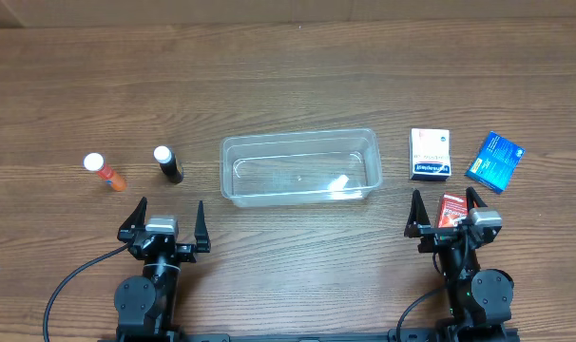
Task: Pack container
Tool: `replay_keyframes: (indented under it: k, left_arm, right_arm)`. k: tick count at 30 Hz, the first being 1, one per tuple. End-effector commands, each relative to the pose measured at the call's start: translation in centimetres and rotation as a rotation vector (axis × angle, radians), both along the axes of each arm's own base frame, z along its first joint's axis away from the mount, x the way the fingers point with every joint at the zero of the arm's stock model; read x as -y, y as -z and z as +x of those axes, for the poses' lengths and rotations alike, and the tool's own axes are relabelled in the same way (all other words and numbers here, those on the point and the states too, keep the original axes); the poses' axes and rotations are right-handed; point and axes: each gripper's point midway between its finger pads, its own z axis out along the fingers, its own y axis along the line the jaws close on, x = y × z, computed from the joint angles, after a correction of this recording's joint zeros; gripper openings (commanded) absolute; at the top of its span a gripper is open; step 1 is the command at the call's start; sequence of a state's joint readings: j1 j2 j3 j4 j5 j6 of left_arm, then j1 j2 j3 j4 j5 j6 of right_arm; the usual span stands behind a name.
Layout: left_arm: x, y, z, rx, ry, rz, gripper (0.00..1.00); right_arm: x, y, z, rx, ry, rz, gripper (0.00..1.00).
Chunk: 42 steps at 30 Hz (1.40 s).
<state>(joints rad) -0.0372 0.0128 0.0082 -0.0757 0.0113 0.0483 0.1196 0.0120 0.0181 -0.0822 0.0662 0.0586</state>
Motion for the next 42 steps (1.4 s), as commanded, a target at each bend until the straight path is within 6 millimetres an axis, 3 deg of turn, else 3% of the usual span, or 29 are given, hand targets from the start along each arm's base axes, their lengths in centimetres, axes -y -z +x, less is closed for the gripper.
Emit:
replay_keyframes:
  k: [1,15,16,20,23,29,34,36,39,42]
  left_arm:
    - [-0.3,0.0,0.0,0.005,-0.015,0.012,1.0]
    - [-0.3,0.0,0.0,0.005,-0.014,0.012,1.0]
    - [-0.3,0.0,0.0,0.003,-0.015,-0.011,1.0]
    - [0.0,-0.1,0.0,0.0,-0.005,-0.098,1.0]
    - [0.6,-2.0,-0.3,0.034,0.031,-0.113,1.0]
    - [0.5,-9.1,-1.1,0.072,0.032,-0.112,1.0]
    - [0.6,-13.1,1.1,-0.121,0.017,-0.108,1.0]
    - [0.6,-13.6,2.4,-0.208,0.014,-0.106,1.0]
    - [0.7,-12.7,4.1,-0.436,0.004,-0.102,1.0]
    - [1.1,-11.2,4.1,-0.679,0.009,-0.098,1.0]
  right_arm:
    - [-0.1,0.2,0.0,0.004,-0.006,-0.003,1.0]
    - [-0.3,0.2,0.0,0.003,-0.018,-0.001,1.0]
    - [-0.5,0.2,0.0,-0.009,-0.027,0.105,1.0]
    - [-0.5,0.0,-0.1,-0.018,-0.025,0.155,1.0]
    - [-0.5,-1.8,-0.6,-0.028,-0.024,0.154,1.0]
    - [-0.5,-6.2,0.0,-0.146,-0.015,0.145,1.0]
    - [-1.3,-10.0,3.5,-0.384,-0.012,0.119,1.0]
    - [-1.6,-10.5,4.8,-0.468,-0.015,0.111,1.0]
    - [-1.8,-9.9,6.5,-0.652,-0.003,0.088,1.0]
    - [-2.2,-7.7,6.9,-0.855,-0.001,0.073,1.0]
